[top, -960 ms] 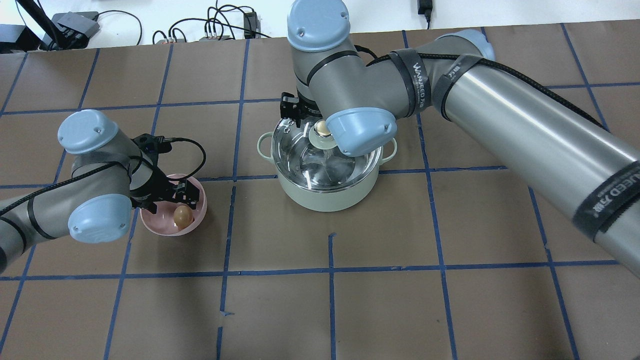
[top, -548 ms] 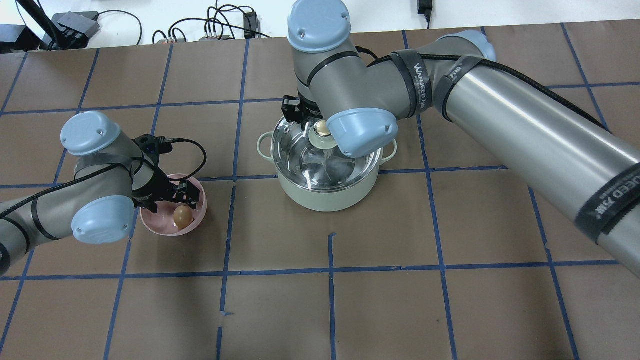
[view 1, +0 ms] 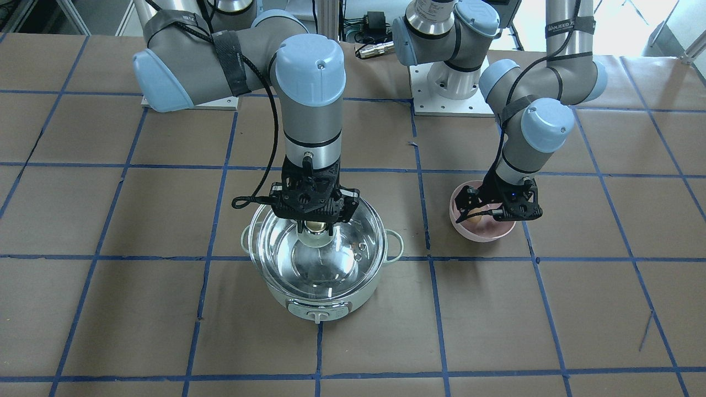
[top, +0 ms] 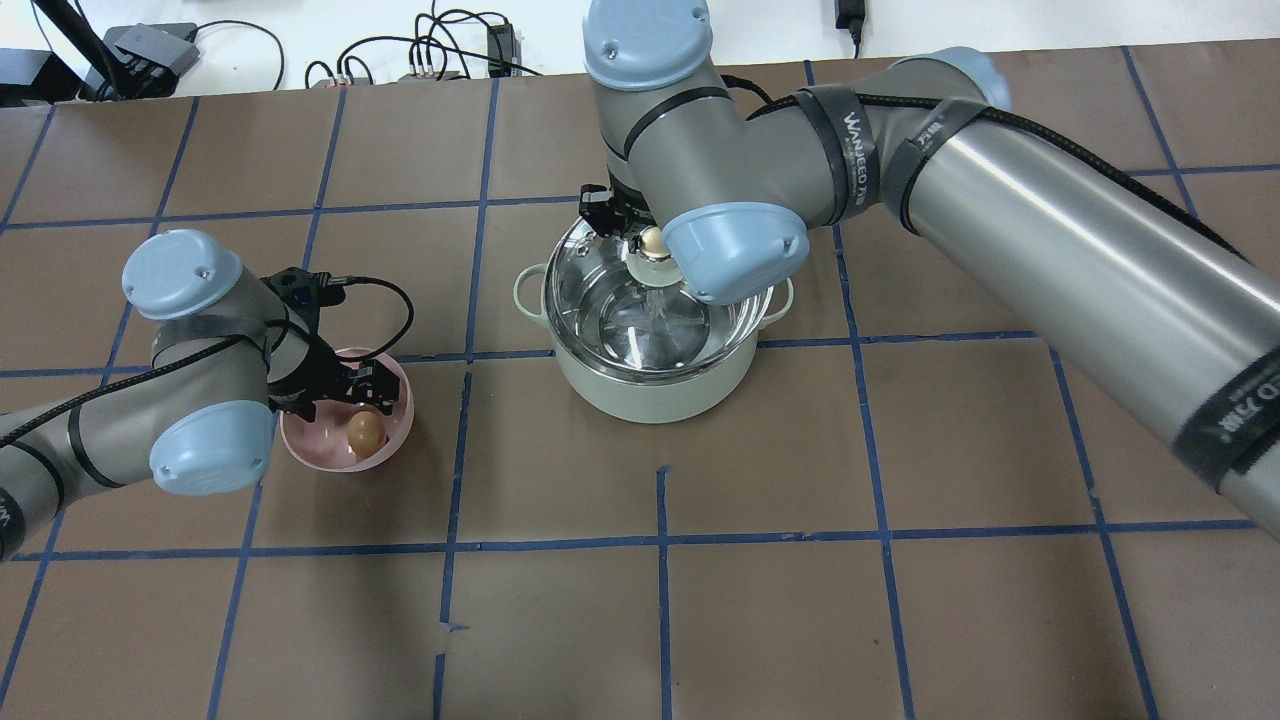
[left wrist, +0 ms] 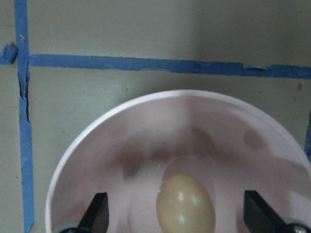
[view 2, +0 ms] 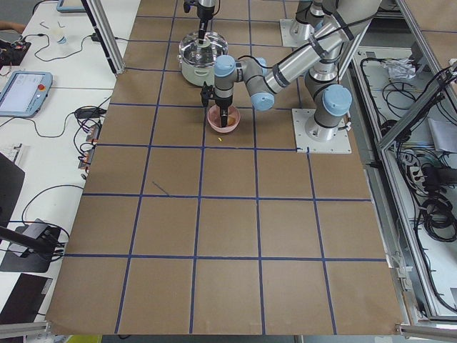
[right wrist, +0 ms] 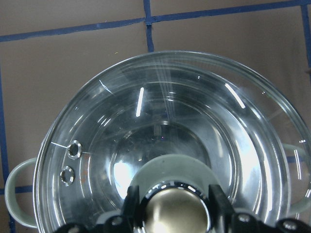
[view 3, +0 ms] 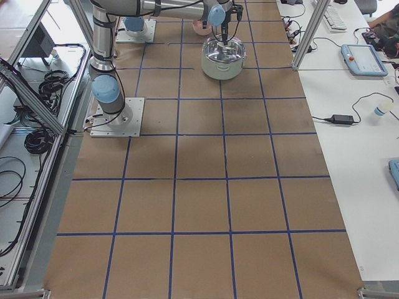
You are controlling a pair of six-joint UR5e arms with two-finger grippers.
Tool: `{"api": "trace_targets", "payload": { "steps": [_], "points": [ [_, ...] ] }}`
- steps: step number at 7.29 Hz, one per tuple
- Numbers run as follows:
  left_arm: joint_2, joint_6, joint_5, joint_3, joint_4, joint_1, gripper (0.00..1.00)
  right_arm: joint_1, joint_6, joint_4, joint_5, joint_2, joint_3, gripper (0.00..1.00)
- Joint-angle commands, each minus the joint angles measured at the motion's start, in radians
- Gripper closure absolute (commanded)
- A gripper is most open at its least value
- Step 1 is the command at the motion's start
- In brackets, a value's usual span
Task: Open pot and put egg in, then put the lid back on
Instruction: 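Close the right gripper on the glass lid knob, then lift the glass lid off the pot and set it aside with the right gripper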
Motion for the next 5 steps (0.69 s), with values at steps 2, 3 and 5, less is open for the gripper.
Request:
{"api": "trace_targets", "payload": {
  "steps": [2,3,5],
  "points": [
    [-0.003,0.006,0.005,-0.014,0.036,0.002,0.04,-0.07,-0.008,0.053,0.013,-0.065,-0.009,0.63],
    [-0.003,0.009,0.007,-0.014,0.036,0.0,0.04,-0.129,-0.032,0.117,0.037,-0.116,-0.018,0.63],
    [-0.003,0.018,0.013,0.0,0.03,0.0,0.04,-0.254,-0.13,0.16,0.06,-0.17,-0.017,0.63]
  ]
}}
